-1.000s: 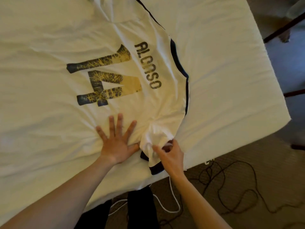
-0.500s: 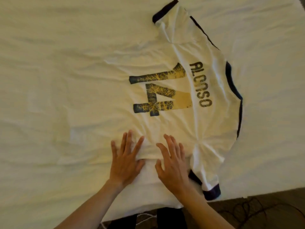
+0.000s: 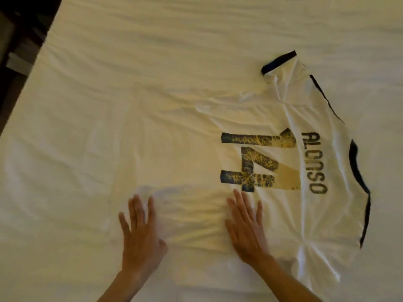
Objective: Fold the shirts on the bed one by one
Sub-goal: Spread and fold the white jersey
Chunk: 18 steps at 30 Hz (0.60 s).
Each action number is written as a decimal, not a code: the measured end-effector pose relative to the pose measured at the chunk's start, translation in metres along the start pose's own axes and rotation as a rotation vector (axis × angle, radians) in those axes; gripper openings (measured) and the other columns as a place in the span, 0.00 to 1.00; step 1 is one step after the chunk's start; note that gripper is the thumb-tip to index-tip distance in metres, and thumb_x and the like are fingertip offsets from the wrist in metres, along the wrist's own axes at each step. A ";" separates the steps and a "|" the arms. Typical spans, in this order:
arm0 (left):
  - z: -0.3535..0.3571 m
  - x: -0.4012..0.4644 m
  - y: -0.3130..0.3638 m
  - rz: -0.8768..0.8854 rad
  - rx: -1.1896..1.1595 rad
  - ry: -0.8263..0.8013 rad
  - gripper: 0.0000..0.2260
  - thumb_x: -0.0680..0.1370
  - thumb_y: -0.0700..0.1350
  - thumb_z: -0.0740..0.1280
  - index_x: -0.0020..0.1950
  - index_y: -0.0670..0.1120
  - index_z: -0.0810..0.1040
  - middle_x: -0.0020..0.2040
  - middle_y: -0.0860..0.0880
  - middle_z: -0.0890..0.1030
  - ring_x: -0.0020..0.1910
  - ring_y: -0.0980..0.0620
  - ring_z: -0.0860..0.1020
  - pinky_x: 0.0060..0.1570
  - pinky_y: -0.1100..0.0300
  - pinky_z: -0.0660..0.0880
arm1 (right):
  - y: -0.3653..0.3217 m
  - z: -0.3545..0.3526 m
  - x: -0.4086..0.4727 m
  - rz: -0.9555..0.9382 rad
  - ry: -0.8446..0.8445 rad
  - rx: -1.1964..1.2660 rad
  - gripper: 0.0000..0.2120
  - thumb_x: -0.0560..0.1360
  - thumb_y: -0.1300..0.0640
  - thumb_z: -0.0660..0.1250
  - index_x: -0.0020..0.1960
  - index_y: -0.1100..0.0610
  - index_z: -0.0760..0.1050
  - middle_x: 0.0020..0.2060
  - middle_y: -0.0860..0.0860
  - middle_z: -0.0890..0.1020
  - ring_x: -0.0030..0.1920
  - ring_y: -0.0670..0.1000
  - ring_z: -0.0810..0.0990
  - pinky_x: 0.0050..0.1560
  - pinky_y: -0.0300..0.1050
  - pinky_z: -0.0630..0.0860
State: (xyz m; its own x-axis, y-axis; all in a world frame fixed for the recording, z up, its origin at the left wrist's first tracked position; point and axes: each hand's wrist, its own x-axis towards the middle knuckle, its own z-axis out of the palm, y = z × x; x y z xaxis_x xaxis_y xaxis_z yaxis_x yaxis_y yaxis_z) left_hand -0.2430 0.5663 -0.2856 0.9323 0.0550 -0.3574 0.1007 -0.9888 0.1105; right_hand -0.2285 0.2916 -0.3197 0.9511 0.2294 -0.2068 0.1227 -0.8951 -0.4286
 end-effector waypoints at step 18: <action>-0.016 0.230 0.043 -0.166 -0.197 0.373 0.31 0.81 0.56 0.49 0.80 0.39 0.56 0.80 0.39 0.54 0.79 0.38 0.52 0.75 0.34 0.49 | 0.091 -0.025 0.203 0.137 0.144 -0.242 0.30 0.81 0.47 0.44 0.81 0.54 0.46 0.81 0.51 0.48 0.80 0.53 0.45 0.77 0.63 0.46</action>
State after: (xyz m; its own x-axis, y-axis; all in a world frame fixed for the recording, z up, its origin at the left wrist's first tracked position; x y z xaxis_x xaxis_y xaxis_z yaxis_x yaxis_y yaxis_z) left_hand -0.0189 0.5387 -0.3485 0.9557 0.2927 -0.0305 0.2899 -0.9190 0.2671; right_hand -0.0172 0.2474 -0.3791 0.9917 0.0588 -0.1140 0.0376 -0.9830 -0.1799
